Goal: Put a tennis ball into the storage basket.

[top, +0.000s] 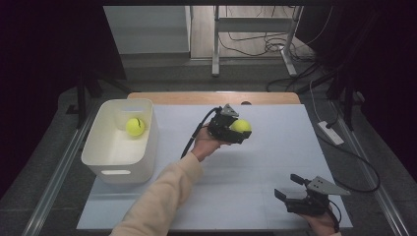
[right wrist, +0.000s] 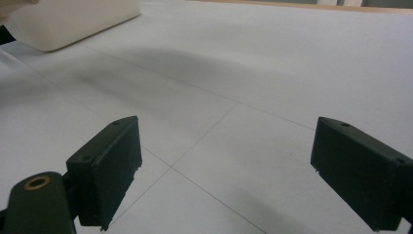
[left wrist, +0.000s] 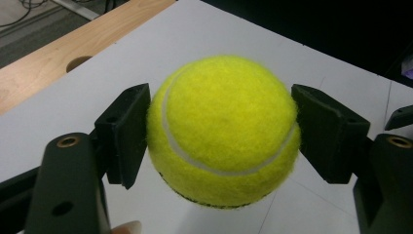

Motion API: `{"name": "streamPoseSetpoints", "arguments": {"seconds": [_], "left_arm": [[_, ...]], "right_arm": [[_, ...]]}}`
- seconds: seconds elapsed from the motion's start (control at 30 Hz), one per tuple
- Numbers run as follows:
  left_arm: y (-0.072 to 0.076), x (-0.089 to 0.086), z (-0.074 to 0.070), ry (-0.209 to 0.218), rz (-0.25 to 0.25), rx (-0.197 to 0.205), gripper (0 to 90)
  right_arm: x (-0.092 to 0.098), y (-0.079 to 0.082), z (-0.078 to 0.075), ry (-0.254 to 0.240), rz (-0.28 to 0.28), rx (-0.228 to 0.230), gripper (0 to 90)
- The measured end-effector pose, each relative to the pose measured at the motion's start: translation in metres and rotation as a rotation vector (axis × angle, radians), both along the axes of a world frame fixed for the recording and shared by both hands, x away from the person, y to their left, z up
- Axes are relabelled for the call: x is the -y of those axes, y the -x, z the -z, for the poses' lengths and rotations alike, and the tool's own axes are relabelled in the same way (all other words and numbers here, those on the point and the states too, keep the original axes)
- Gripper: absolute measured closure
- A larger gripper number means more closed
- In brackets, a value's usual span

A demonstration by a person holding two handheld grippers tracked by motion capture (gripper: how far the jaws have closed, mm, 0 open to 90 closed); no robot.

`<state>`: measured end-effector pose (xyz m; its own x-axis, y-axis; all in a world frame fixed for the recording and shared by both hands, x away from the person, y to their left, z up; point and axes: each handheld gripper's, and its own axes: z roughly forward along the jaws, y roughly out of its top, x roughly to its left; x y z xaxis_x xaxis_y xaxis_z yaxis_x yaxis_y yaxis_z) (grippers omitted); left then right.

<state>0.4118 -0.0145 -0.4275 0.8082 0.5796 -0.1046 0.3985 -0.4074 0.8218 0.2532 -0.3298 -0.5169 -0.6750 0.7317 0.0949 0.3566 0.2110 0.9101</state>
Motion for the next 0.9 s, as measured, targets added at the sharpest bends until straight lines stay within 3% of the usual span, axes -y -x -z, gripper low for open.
{"name": "streamPoseSetpoints", "arguments": {"seconds": [0.9], "left_arm": [[0.017,-0.028,-0.024,0.037,-0.026,0.068,27.0]], "right_arm": [[-0.001,0.000,0.000,0.008,0.002,0.001,11.0]]}}
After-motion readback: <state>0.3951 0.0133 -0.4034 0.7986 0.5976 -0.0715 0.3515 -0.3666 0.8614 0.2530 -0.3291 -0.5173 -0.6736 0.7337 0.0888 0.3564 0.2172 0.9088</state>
